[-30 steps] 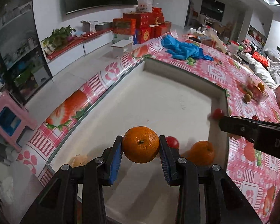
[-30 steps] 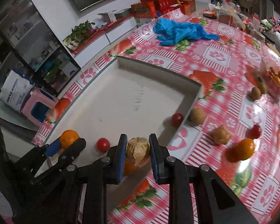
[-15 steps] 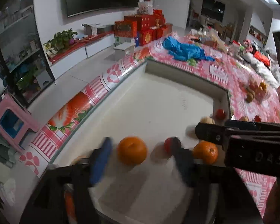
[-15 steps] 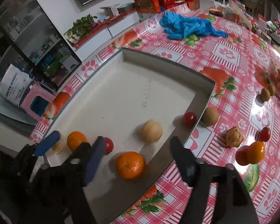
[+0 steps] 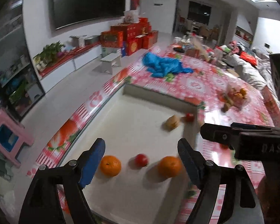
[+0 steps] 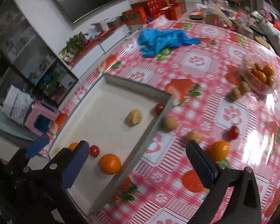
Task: Organize fruits
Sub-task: 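Open both tools to drop the walnut and orange into the tray, then grasp an orange with the right tool while the left tool grasps a walnut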
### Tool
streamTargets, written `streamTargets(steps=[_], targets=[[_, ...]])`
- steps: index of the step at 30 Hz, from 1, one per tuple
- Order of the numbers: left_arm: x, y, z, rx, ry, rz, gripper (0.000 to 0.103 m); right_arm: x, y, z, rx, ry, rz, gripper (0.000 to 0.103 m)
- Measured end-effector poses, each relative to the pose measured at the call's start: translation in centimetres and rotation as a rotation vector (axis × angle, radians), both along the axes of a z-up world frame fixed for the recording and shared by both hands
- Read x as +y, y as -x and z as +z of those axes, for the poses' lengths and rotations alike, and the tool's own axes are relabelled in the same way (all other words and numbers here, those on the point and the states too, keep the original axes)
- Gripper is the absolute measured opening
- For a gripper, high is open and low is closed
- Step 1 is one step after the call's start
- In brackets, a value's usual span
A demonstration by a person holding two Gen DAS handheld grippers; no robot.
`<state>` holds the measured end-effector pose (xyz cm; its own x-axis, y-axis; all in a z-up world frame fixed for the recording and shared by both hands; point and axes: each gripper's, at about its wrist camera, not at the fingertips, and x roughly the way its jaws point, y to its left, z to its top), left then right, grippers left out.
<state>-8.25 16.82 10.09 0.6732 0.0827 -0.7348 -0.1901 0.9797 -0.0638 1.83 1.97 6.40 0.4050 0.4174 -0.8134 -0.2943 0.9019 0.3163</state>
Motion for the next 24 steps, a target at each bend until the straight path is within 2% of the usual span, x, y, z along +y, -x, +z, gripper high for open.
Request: streamTargets(steps=[3, 7, 11, 13, 17, 24], targets=[[-1.4, -0.4, 1.5, -0.018, 0.030, -0.051, 0.081, -2.7, -0.1, 1.1, -0.002, -0.040, -0.056, 0.103], [-3.5, -0.9, 3.5, -0.043, 0.016, -0.109, 0.081, -6.3, -0.3, 3.0, -0.034, -0.064, -0.125, 0.103], [-4.5, -1.5, 5.9, -0.092, 0.036, -0.133, 0.081, -9.5, -0.7, 4.6, -0.076, -0.054, -0.180, 0.103], [-4.8, -2.1, 7.2, -0.120, 0.054, -0.139, 0.081, -10.9, -0.9, 4.5, -0.089, -0.016, -0.210, 0.103], [-5.8, -3.1, 7.3, -0.115, 0.033, -0.139, 0.081, -12.0, -0.8, 1.7, -0.057, 0.086, -0.222, 0.103], [-7.0, -3.8, 3.6, -0.013, 0.011, -0.137, 0.081, -10.2, -0.3, -5.7, 0.012, 0.252, -0.156, 0.103]])
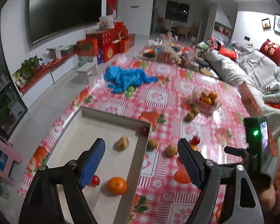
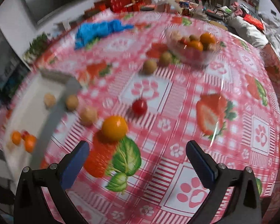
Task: Organize fruits
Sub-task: 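Grasp an orange with the right tool while the left tool grasps a walnut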
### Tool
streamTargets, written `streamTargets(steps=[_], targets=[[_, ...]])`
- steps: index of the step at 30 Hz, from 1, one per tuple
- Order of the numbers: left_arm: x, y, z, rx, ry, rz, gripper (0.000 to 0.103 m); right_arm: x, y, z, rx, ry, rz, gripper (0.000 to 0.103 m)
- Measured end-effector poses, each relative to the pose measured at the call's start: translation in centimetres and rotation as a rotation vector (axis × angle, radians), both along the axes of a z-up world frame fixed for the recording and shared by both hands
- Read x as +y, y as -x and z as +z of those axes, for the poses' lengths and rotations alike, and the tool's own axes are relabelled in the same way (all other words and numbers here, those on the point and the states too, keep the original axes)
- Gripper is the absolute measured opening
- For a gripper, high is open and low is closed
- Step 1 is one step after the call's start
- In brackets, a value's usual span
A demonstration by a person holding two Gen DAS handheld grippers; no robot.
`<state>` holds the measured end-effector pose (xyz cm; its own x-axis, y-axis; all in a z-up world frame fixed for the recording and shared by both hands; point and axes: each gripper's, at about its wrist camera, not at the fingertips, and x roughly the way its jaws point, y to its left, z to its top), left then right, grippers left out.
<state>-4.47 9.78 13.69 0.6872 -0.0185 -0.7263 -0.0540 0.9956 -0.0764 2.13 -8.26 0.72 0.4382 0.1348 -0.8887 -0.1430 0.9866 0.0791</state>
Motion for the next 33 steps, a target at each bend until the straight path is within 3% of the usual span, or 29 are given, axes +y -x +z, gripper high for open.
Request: streamTargets(steps=[6, 12, 13, 14, 22, 30, 31, 33], targets=[[0.3, -0.4, -1.3, 0.036, -0.034, 0.011, 0.081, 1.9, -0.4, -1.8, -0.042, 0.036, 0.044, 0.099], [-0.1, -1.3, -2.4, 0.061, -0.067, -0.006, 0.081, 3.1, -1.2, -2.2, -0.073, 0.047, 0.048, 0.058], [-0.3, -1.5, -2.6, 0.064, -0.072, -0.011, 0.081, 3.2, -1.3, -2.1, -0.079, 0.042, 0.054, 0.046], [-0.6, -1.8, -2.9, 0.070, -0.078, -0.020, 0.081, 3.2, -1.2, -2.0, -0.085, 0.031, 0.061, 0.042], [-4.2, -3.6, -5.6, 0.097, -0.113, -0.098, 0.081, -0.3, 0.6, -1.6, -0.084, -0.026, 0.024, 0.042], [-8.8, -6.4, -9.4, 0.118, -0.181, -0.172, 0.080, -6.5, 5.2, -1.3, -0.080, -0.080, -0.101, 0.042], [-9.3, -6.7, -10.0, 0.126, -0.194, -0.179, 0.079, -6.9, 5.6, -1.2, -0.084, -0.083, -0.111, 0.042], [-10.1, -7.3, -11.1, 0.158, -0.212, -0.200, 0.058, -7.6, 6.3, -1.0, -0.087, -0.091, -0.132, 0.042]])
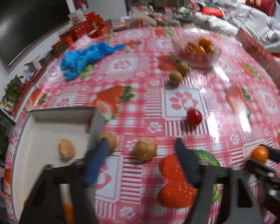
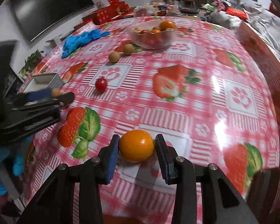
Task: Organize fruits
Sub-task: 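Grasp an orange with the right tool while the left tool grasps a walnut, then open both tools, setting the orange and walnut on the tablecloth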
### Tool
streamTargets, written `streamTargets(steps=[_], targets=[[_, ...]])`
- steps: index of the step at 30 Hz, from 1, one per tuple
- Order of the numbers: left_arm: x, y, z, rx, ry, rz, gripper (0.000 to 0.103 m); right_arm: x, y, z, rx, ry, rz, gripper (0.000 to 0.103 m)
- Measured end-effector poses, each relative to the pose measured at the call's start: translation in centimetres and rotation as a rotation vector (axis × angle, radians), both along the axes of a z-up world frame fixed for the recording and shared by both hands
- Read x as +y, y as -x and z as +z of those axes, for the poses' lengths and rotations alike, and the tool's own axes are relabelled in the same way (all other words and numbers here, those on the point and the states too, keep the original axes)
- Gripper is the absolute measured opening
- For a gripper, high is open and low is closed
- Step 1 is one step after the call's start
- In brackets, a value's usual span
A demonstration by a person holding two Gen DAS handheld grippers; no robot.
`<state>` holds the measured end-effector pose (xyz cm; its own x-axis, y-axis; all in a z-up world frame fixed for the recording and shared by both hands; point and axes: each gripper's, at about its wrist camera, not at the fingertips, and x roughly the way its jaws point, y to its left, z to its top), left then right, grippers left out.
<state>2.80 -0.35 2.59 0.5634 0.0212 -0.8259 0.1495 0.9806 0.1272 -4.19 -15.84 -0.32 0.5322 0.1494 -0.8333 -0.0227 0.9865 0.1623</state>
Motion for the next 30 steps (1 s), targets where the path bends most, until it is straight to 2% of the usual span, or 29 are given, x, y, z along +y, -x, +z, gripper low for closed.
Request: streamTargets(steps=[2, 4, 8, 10, 15, 20, 22, 23, 25, 26, 28, 30], targets=[[-0.4, -0.6, -1.2, 0.036, -0.012, 0.004, 0.058, -0.4, 0.5, 0.1, -0.005, -0.006, -0.013, 0.042], [-0.4, -0.8, -1.3, 0.021, 0.002, 0.017, 0.057, -0.7, 0.9, 0.3, -0.018, 0.007, -0.022, 0.042], [-0.5, -0.8, -1.3, 0.026, 0.038, 0.010, 0.033, -1.0, 1.5, 0.6, -0.038, 0.036, -0.031, 0.043], [-0.8, -0.1, -1.3, 0.017, 0.036, 0.005, 0.027, -1.1, 2.0, 0.6, -0.045, 0.043, -0.033, 0.043], [-0.4, 3.5, -1.2, 0.016, 0.091, 0.015, 0.026, -1.5, 3.4, 0.6, -0.063, 0.044, -0.041, 0.043], [0.3, 7.4, -1.3, 0.001, 0.112, 0.043, 0.026, -1.2, 4.6, 0.3, -0.073, 0.053, -0.021, 0.043], [0.6, 8.1, -1.4, -0.012, 0.114, 0.062, 0.026, -1.0, 4.9, 0.1, -0.074, 0.058, -0.014, 0.048], [0.7, 8.2, -1.4, -0.015, 0.116, 0.068, 0.030, -0.9, 5.0, 0.1, -0.072, 0.063, -0.012, 0.052], [0.9, 8.1, -1.4, -0.016, 0.110, 0.090, 0.064, -0.9, 5.2, 0.2, -0.077, 0.075, -0.020, 0.074], [1.1, 8.1, -1.3, -0.025, 0.118, 0.106, 0.085, -1.0, 5.4, 0.5, -0.087, 0.077, -0.023, 0.079], [1.4, 8.3, -1.1, -0.055, 0.131, 0.119, 0.086, -1.1, 5.6, 0.8, -0.096, 0.093, -0.031, 0.082], [1.1, 7.9, -1.8, -0.019, 0.123, 0.104, 0.086, -1.2, 5.3, 0.6, -0.073, 0.109, -0.033, 0.082]])
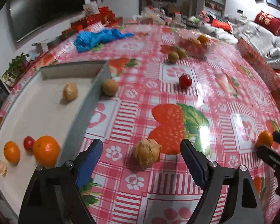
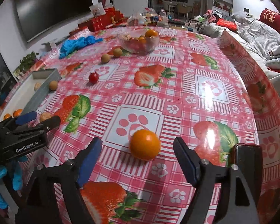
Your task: Organize fruits
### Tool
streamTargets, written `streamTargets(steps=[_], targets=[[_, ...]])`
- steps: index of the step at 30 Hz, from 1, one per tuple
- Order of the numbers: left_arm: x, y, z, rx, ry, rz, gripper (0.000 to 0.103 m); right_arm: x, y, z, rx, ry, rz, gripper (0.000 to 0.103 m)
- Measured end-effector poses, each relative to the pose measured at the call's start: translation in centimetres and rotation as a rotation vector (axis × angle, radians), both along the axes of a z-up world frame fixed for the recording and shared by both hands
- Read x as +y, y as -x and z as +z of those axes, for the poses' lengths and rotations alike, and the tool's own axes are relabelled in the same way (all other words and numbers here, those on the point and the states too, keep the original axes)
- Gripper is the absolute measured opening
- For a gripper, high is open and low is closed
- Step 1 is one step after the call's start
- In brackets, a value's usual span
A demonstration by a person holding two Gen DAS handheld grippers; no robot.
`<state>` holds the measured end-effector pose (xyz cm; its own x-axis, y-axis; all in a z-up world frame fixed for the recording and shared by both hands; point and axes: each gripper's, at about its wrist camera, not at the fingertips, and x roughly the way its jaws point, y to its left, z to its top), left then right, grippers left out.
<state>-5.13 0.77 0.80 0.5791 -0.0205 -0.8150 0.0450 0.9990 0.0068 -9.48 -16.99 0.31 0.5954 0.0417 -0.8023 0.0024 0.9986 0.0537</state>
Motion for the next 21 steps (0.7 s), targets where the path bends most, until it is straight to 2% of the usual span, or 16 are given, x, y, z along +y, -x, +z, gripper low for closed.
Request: streamTargets(steps=[5, 6, 8, 11, 14, 16, 21], targets=[[-0.3, 0.2, -0.3, -0.018, -0.012, -0.004, 0.087, 0.1, -0.2, -0.5, 0.016, 0.046, -0.022, 0.082], [-0.3, 0.1, -0.4, -0.016, -0.011, 0.000, 0.094, 0.1, -0.2, -0.6, 0.019, 0.056, -0.028, 0.082], [-0.6, -0.1, -0.7, 0.007, -0.007, -0.015, 0.103, -0.1, -0.4, -1.0, 0.027, 0.067, -0.047, 0.082], [-0.4, 0.0, -0.8, 0.009, 0.011, -0.011, 0.103, -0.7, -0.6, -1.5, 0.032, 0.063, -0.080, 0.084], [-0.3, 0.0, -0.8, 0.009, 0.014, -0.012, 0.103, -1.6, -0.6, -1.9, 0.031, 0.023, -0.100, 0.092], [-0.3, 0.0, -0.8, 0.009, 0.016, -0.012, 0.103, -1.6, -0.8, -2.1, 0.035, 0.021, -0.102, 0.103], [-0.3, 0.0, -0.8, 0.010, 0.016, -0.012, 0.103, -0.9, -1.0, -2.6, 0.025, 0.066, -0.121, 0.103]])
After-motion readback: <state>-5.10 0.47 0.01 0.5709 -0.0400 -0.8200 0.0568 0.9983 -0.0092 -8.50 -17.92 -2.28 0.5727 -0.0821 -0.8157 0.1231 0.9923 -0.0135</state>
